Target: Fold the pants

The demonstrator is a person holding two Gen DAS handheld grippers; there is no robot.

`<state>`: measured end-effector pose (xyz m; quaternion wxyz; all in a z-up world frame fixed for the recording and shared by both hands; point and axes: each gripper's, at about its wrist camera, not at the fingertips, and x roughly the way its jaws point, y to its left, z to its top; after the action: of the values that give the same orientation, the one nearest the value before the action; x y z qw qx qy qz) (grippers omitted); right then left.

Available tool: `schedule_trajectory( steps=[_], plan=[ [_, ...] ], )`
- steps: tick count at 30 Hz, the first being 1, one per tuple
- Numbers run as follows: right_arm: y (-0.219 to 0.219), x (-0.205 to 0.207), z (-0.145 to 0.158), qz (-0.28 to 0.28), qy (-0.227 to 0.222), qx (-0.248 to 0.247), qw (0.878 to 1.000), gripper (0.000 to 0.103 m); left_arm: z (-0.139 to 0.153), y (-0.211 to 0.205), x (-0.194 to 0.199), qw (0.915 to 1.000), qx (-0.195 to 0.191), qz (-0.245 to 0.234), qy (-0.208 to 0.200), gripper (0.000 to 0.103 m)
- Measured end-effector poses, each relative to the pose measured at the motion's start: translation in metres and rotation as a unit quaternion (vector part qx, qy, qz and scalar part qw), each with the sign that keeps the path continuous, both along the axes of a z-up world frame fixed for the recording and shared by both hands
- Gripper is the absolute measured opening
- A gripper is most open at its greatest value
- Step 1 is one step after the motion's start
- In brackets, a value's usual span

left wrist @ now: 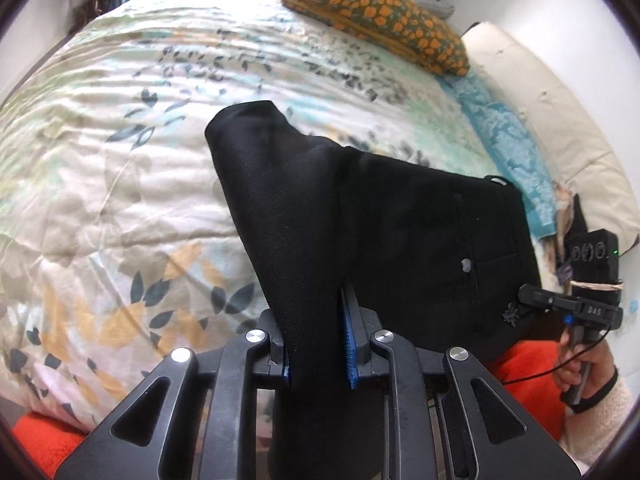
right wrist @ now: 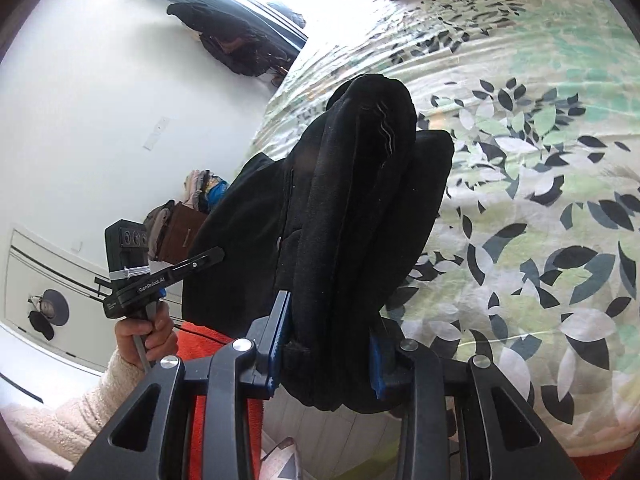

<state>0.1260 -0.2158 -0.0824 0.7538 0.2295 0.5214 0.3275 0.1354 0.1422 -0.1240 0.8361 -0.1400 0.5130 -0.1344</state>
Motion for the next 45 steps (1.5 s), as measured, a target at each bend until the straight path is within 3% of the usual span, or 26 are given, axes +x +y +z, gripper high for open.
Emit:
schedule_trajectory(
  steps=[1,2,3,4,6,7,9,13,16,18,20,23,29,32,35,45],
  plan=[
    [0.004,0.002,-0.018,-0.005,0.014,-0.012,1.0,0.035,-0.023,-0.002,0.004,0.9991,0.038,0.009,0.02,0.033],
    [0.009,0.003,-0.038,-0.008,0.03,-0.031,0.999,0.037,-0.042,-0.003,0.005,0.9961,0.076,0.019,0.039,0.051],
    [0.01,0.003,-0.057,-0.014,0.043,-0.062,0.997,0.048,-0.049,0.001,0.0,0.9957,0.082,0.027,0.035,0.062],
    [0.012,0.003,-0.07,-0.023,0.053,-0.097,0.994,0.061,-0.046,0.006,-0.007,0.996,0.075,0.044,0.023,0.063],
    [0.002,-0.005,-0.072,-0.056,0.048,-0.092,0.993,0.075,-0.024,0.013,-0.022,0.9933,0.089,0.074,0.0,0.072],
    [-0.005,-0.012,-0.061,-0.075,0.035,-0.09,0.993,0.088,-0.008,0.015,-0.03,0.9911,0.105,0.08,-0.02,0.078],
    [-0.015,-0.025,-0.028,-0.091,-0.004,-0.101,0.991,0.103,0.028,0.013,-0.048,0.9849,0.136,0.08,-0.071,0.083],
    [-0.015,-0.061,0.057,-0.101,-0.101,-0.207,0.968,0.103,0.097,-0.01,-0.083,0.9708,0.189,0.068,-0.131,0.087],
    [-0.007,-0.085,0.112,-0.103,-0.141,-0.256,0.951,0.103,0.137,-0.035,-0.112,0.9606,0.209,0.075,-0.167,0.092],
    [0.002,-0.101,0.141,-0.098,-0.157,-0.274,0.944,0.103,0.151,-0.043,-0.126,0.9599,0.211,0.081,-0.166,0.092],
    [0.012,-0.114,0.158,-0.089,-0.16,-0.284,0.941,0.103,0.152,-0.054,-0.144,0.9646,0.208,0.071,-0.145,0.092],
    [0.028,-0.145,0.161,-0.076,-0.147,-0.29,0.943,0.103,0.145,-0.072,-0.17,0.9687,0.202,0.07,-0.125,0.092],
    [0.057,-0.19,0.123,-0.076,-0.129,-0.291,0.945,0.103,0.128,-0.088,-0.189,0.9641,0.227,0.078,-0.113,0.092],
    [0.063,-0.194,0.114,-0.077,-0.13,-0.294,0.944,0.103,0.127,-0.086,-0.188,0.9651,0.224,0.081,-0.109,0.092],
    [0.064,-0.195,0.119,-0.087,-0.15,-0.313,0.934,0.103,0.123,-0.082,-0.185,0.9685,0.216,0.082,-0.092,0.092],
    [0.068,-0.191,0.117,-0.091,-0.15,-0.324,0.93,0.103,0.117,-0.08,-0.185,0.9621,0.24,0.093,-0.09,0.092]
  ],
)
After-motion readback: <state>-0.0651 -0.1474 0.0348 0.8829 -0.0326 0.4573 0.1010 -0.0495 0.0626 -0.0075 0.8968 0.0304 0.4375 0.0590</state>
